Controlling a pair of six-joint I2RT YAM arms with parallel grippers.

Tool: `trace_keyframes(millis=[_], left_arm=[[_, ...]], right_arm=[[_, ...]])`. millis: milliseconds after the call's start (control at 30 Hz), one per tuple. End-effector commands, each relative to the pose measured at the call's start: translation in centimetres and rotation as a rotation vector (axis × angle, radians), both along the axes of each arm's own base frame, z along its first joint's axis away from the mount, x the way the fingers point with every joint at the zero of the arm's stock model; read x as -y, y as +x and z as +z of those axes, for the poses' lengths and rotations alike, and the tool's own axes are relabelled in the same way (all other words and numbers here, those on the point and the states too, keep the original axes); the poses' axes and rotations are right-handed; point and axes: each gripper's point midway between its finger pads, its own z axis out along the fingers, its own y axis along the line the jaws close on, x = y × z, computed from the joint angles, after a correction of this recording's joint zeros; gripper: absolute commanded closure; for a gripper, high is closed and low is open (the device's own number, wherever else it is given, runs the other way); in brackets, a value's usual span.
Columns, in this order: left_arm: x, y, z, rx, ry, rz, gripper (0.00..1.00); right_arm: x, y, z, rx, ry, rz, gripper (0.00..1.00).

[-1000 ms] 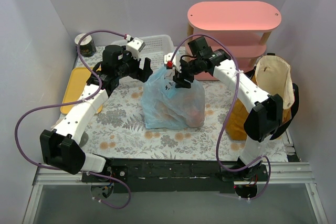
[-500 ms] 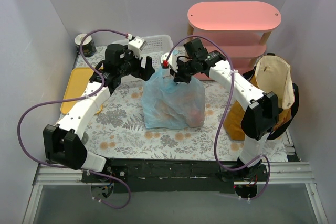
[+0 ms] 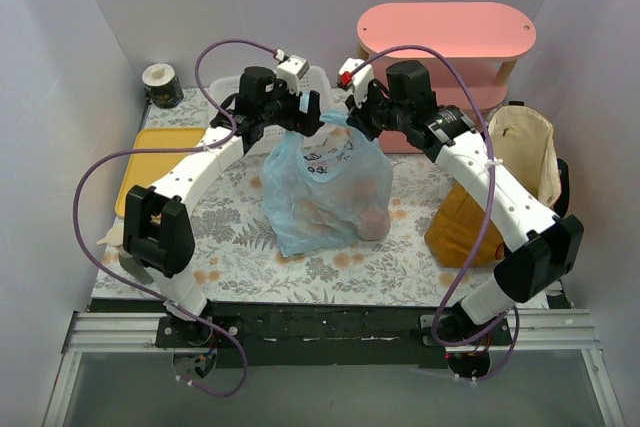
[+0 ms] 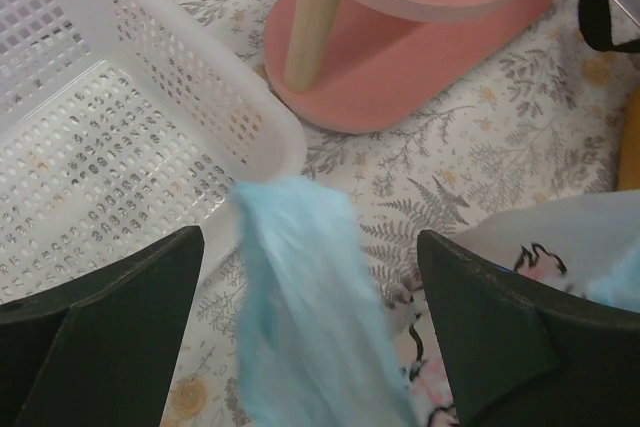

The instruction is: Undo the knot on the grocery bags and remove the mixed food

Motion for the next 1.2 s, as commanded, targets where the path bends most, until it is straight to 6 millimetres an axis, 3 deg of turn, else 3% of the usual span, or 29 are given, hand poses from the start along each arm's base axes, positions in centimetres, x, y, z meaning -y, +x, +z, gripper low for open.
trace_keyframes(millis=[0, 200, 333, 367, 400, 533, 767, 867, 967, 1000, 1100, 1167], left_arm=[[-0.9, 3.2, 2.1, 0.052, -0.015, 0.159, 0.15], [-1.3, 3.1, 0.6, 0.043, 0.037, 0.148, 0.44], [-1.7, 2.3, 0.0, 0.018, 0.052, 0.150, 0.73], [-1.7, 2.2, -0.1, 0.017, 0.053, 0.151, 0.90], [-2.0, 2.0, -0.3, 0.011, 0.057, 0.161, 0.98], [-2.5, 1.6, 0.6, 0.030, 0.054, 0.177, 1.00], [-4.0, -0.3, 6.0, 0.145, 0.032, 0.200, 1.00], [-4.4, -1.8, 6.3, 0.186, 0.085, 0.142, 1.00], [-6.2, -3.0, 7.8, 0.274, 0.189, 0.132, 1.00], [-6.9, -3.7, 9.1, 0.319, 0.216, 0.127, 1.00], [-8.8, -4.6, 10.3, 0.428, 0.348, 0.118, 1.00], [-10.0, -5.4, 12.6, 0.506, 0.372, 0.152, 1.00]], right_arm=[[1.3, 0.4, -0.3, -0.003, 0.033, -0.125, 0.99], [2.0, 0.3, 0.0, 0.009, 0.048, -0.163, 0.99], [1.7, 0.6, 0.1, 0.006, 0.050, -0.160, 0.99], [1.7, 0.7, 0.2, 0.007, 0.050, -0.161, 0.99], [1.6, 0.9, 0.1, 0.005, 0.049, -0.164, 0.99], [1.7, 1.5, 0.3, 0.003, 0.058, -0.190, 0.99], [2.9, 2.6, 0.5, 0.001, 0.070, -0.287, 0.99], [3.5, 2.4, 0.6, -0.007, 0.096, -0.319, 0.99], [3.9, 2.3, 2.4, -0.001, 0.166, -0.374, 0.99], [3.7, 2.2, 3.8, 0.004, 0.198, -0.371, 0.99], [2.5, 1.6, 6.3, -0.006, 0.306, -0.327, 0.99], [1.8, 1.8, 8.0, -0.010, 0.367, -0.325, 0.99]])
